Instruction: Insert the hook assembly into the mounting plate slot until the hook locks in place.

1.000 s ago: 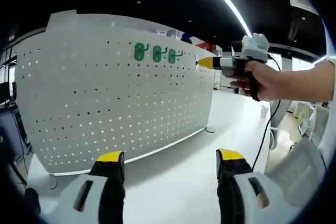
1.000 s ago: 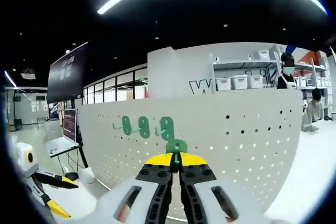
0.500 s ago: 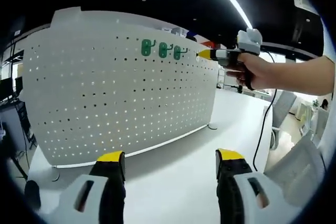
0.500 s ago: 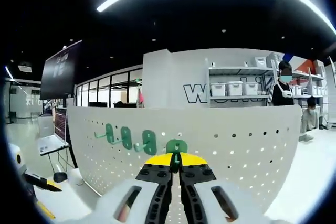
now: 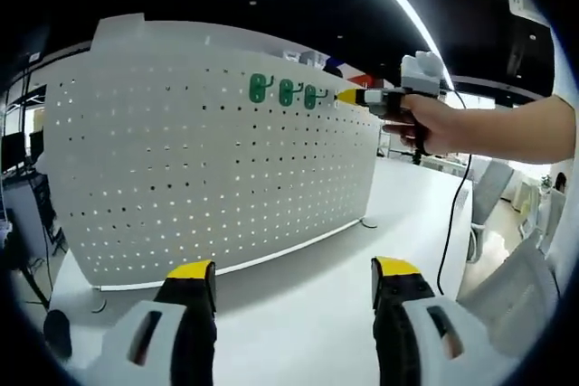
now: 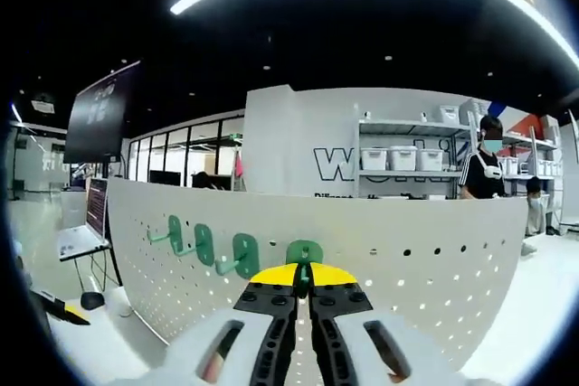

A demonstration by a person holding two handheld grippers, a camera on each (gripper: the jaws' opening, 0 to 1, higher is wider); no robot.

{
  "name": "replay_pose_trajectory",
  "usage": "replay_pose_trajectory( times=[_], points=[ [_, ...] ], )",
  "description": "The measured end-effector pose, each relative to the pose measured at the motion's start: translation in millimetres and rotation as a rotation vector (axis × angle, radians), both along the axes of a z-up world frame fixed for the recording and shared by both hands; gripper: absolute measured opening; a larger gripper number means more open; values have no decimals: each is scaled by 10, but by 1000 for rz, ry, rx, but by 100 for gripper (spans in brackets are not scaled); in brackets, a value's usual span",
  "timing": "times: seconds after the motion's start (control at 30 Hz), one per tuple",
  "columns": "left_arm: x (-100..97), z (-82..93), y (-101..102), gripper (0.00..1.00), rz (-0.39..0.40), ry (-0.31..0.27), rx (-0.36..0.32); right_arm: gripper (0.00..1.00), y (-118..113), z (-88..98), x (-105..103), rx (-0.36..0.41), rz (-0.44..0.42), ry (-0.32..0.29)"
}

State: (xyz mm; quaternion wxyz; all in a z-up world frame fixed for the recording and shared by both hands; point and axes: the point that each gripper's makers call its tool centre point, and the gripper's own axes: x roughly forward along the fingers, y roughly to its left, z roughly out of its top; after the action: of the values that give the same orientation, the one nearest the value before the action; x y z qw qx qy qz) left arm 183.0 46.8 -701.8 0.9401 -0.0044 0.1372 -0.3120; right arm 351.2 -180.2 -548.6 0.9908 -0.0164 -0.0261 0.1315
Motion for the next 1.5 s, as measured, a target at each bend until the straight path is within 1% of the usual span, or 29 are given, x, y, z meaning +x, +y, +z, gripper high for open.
replay_pose_trajectory(
  times=[0.07,0.13,0.37,0.7,0.83,0.9,1.0,1.17,1.27,1.37,1.5],
  points=[
    [1,0,5,72,3,1,-3,1,8,-2,10,-17,-5,-7],
    [0,-4,1,72,3,3,-2,1,13,-13,22,-7,-3,-3],
    [4,-12,11,72,6,6,1,1,28,-26,81,-9,0,-6],
    [15,-50,50,71,15,20,-2,1,34,-25,102,-14,-12,-21],
    [9,-53,48,71,14,22,0,1,51,-30,102,-39,-53,-26],
    [11,-54,57,71,16,22,0,1,48,-30,102,-65,-90,-31],
    [10,-48,70,71,18,22,-1,1,61,-37,112,-76,-131,-42],
    [9,-33,102,70,23,20,-5,1,54,-56,108,-53,-194,-52],
    [5,-28,112,70,27,19,-9,1,41,-59,111,-48,-203,-49],
    [1,-16,113,70,29,15,-15,1,41,-59,108,-66,-206,-52],
    [-6,-5,102,70,28,12,-18,1,36,-60,112,-66,-201,-50]
  ],
)
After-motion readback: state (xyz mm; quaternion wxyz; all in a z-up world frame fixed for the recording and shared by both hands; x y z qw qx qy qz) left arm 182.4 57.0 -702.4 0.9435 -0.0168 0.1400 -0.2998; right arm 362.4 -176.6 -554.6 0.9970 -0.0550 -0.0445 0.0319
